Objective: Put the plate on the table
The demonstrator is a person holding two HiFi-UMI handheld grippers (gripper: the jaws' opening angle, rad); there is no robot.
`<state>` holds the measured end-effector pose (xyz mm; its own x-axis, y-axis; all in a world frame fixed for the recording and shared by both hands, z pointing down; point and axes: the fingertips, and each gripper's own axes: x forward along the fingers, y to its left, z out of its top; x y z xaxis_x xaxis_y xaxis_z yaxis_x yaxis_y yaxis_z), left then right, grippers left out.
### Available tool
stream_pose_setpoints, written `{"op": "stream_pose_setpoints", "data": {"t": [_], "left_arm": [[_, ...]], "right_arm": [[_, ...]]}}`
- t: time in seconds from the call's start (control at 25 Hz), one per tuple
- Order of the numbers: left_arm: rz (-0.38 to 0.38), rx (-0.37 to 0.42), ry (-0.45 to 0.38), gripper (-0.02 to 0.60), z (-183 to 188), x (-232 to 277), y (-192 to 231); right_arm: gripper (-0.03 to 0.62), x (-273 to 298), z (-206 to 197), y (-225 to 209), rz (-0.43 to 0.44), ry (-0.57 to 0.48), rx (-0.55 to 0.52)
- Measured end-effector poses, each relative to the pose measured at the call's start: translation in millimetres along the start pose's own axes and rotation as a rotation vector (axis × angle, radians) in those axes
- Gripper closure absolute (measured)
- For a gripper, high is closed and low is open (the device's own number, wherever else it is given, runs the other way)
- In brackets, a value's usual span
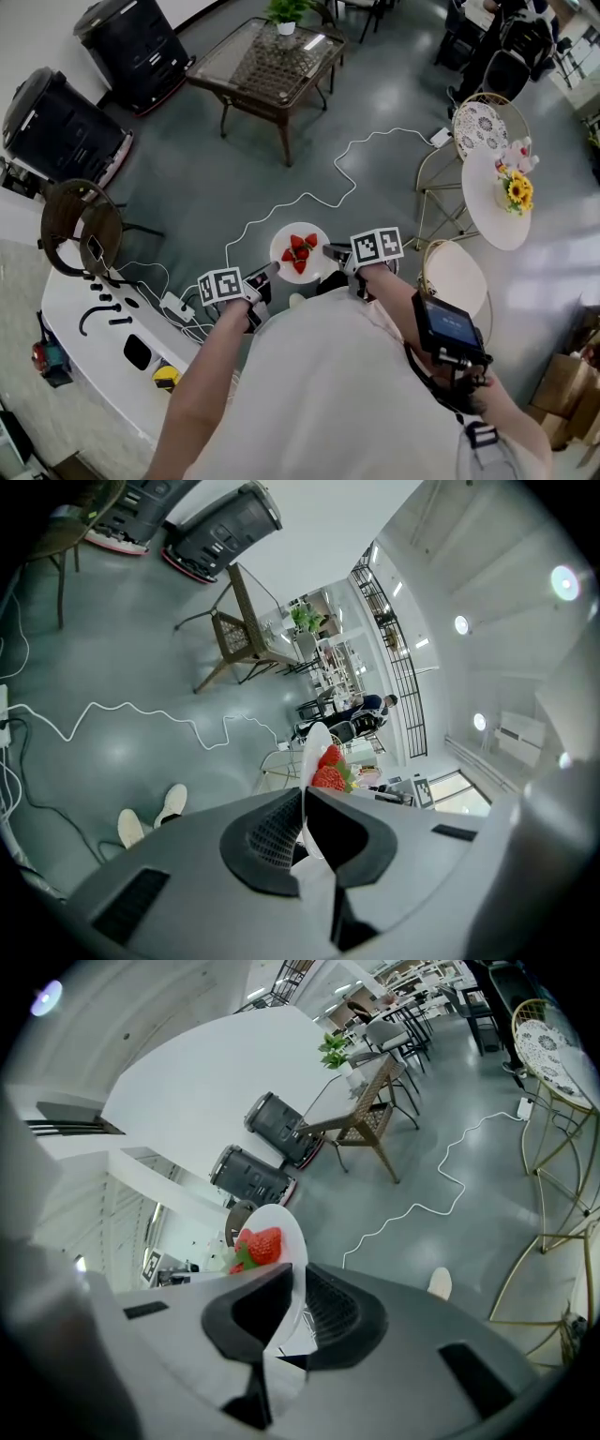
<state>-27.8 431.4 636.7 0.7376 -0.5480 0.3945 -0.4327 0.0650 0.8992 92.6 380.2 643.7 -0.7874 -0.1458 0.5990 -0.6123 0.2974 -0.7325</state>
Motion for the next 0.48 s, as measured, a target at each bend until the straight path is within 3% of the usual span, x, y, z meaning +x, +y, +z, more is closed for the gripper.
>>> {"op": "stream_pose_setpoints", "data": {"t": [0.48], "left_arm": [[0.060, -0.056, -0.053, 0.568, 43, 14, 14]], "right_arm": [[0.564, 31, 45, -7, 0.066, 0.075, -0.012]]}}
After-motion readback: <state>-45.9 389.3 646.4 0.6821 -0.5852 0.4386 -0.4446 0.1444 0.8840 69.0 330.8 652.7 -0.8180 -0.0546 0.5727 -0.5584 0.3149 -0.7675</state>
